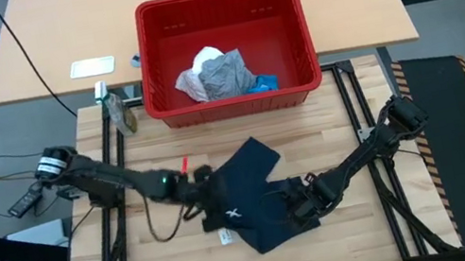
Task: Fold laundry
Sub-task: Fold the dark blue shorts
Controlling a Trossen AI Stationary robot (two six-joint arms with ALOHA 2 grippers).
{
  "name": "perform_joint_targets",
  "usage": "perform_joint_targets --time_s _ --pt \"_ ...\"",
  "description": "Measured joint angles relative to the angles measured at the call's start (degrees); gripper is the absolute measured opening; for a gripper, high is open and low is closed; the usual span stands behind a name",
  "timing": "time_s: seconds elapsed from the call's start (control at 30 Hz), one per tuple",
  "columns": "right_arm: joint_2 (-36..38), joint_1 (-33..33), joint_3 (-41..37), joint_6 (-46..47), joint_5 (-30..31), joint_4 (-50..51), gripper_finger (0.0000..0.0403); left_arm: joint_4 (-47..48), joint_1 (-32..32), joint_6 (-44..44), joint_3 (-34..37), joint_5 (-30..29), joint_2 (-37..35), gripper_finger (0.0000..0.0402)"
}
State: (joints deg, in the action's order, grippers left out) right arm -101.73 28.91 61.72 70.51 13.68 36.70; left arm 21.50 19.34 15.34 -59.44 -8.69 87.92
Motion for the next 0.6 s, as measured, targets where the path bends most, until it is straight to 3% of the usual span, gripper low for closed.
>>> perform_joint_targets --time_s 0.1,0.23,0.43,0.6 --pt "0.02 0.04 1.18 -6.08 0.05 0.45 0.0093 -6.16 3.86 -6.20 -0.10 0.32 1.93 0.0158" --pt "0.04 0.04 2.98 -9.47 0.23 0.44 0.0093 -9.88 4.41 -0.18 -0.11 0.81 5.96 0.0158" --pt "0.04 -1.08 3.14 -4.52 -0.06 0.67 0.0103 -18.67 4.03 3.14 -0.09 6.01 10.20 0.0163" --pt "0.04 -2.05 3.14 -6.33 -3.40 0.73 0.0140 -23.04 3.31 3.79 -0.11 6.27 10.49 0.0207"
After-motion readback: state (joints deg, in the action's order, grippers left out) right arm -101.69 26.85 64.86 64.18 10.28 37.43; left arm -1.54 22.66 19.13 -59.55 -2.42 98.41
